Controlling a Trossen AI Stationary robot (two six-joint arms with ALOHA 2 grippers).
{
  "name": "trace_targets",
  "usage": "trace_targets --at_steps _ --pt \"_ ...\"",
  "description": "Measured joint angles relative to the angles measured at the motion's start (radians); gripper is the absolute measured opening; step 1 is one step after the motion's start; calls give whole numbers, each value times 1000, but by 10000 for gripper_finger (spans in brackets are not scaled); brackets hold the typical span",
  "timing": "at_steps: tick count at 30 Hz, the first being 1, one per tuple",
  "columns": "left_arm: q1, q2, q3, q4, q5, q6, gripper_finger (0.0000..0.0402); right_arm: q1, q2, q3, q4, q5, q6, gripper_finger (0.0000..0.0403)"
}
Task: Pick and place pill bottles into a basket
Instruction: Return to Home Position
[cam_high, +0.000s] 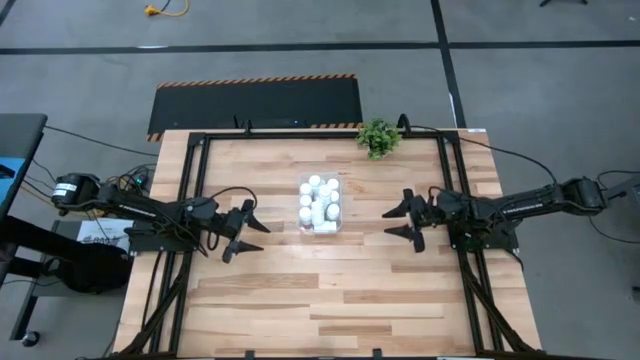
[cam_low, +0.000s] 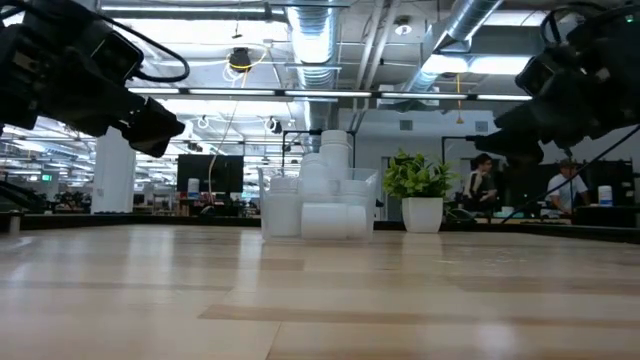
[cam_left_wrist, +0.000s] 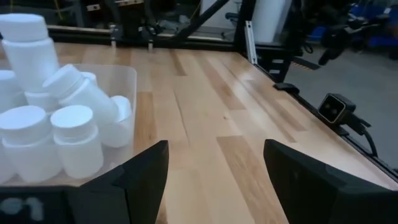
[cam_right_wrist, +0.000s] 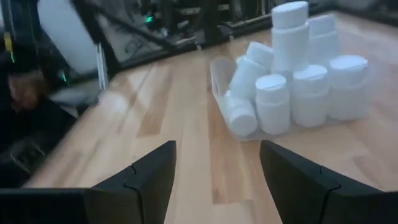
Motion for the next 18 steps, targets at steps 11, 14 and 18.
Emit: trace_targets --at_steps 11,14,18 --pt "0 0 -1 -98 -7 -12 251 2 1 15 -5 5 138 225" --pt "0 0 -1 -154 -8 4 251 2 1 15 -5 6 138 225" --pt "0 0 -1 -240 -8 12 251 2 1 17 -5 5 138 225"
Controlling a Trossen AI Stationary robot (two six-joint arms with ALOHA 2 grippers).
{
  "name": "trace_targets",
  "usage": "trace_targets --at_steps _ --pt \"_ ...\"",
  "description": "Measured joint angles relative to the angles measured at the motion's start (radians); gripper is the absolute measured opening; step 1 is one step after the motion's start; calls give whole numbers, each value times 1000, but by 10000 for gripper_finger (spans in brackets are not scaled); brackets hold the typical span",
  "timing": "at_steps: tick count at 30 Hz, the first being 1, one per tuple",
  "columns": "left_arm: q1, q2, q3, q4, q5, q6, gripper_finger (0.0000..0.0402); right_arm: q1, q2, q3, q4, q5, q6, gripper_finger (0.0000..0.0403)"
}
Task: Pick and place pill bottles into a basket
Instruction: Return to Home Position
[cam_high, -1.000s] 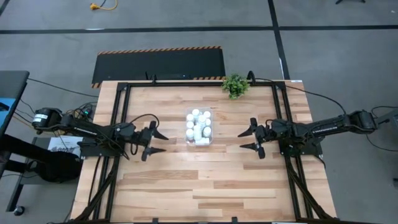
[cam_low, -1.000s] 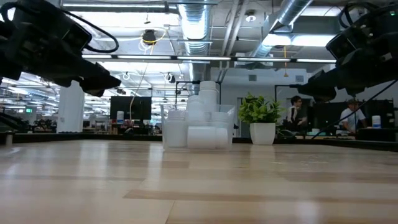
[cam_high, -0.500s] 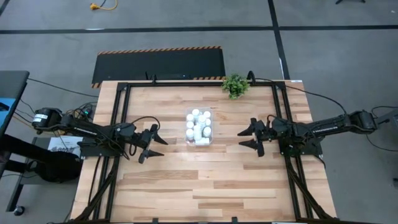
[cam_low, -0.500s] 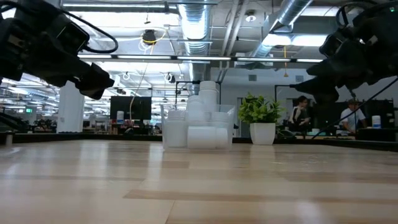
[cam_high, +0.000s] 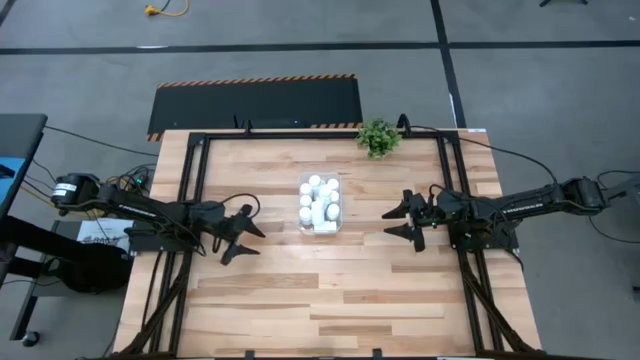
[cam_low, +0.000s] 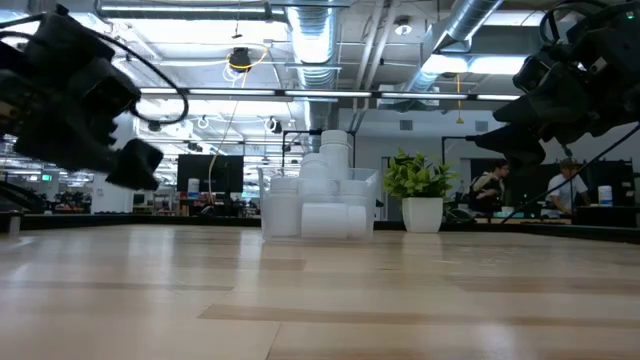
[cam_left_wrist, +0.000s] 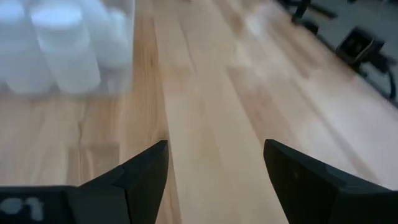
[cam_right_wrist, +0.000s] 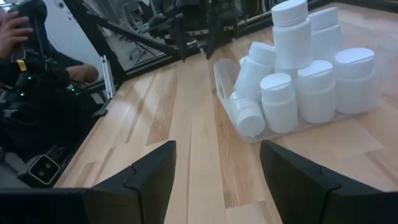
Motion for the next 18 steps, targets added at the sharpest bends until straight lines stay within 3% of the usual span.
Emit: trace_targets --at_steps 3,9,18 --pt "0 -34 0 -117 -4 -5 251 0 0 0 0 0 0 225" --pt "-1 -243 0 -405 -28 -10 251 0 0 0 0 0 0 225" --pt "-5 -405 1 -388 -164 3 251 0 0 1 -2 1 0 225"
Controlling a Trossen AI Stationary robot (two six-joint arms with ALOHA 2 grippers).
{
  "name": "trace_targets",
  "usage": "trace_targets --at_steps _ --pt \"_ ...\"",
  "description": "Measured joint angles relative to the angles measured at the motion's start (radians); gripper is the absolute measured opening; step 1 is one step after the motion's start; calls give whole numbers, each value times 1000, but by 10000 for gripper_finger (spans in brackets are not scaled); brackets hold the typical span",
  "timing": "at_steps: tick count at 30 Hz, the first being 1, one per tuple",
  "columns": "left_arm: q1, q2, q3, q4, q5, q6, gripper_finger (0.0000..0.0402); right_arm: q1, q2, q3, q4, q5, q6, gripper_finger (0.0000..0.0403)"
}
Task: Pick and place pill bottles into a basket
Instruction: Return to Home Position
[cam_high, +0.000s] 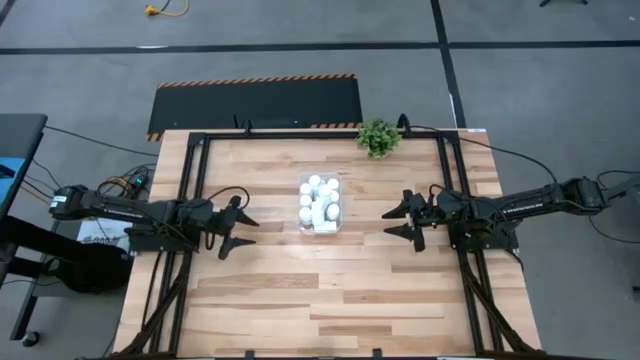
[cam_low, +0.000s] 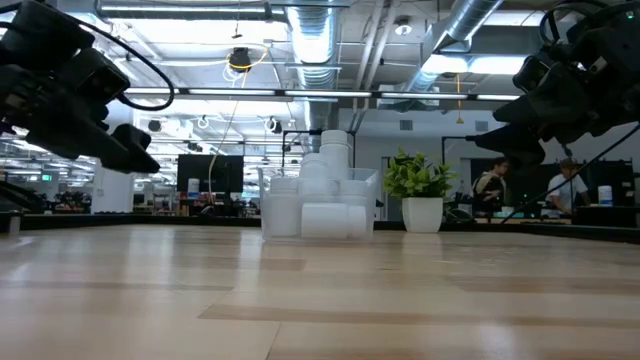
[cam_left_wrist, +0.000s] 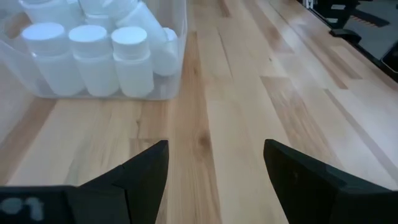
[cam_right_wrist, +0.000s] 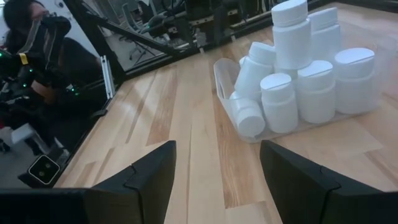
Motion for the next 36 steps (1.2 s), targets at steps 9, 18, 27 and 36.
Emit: trace_targets --at_steps 9,18,27,36 --pt "0 2 0 -31 -5 18 251 0 0 0 0 0 0 225" --pt "0 2 0 -34 -20 22 251 0 0 0 0 0 0 225" --pt "0 2 0 -34 -20 23 251 0 0 0 0 0 0 225" --pt "0 2 0 -34 -20 26 251 0 0 0 0 0 0 225"
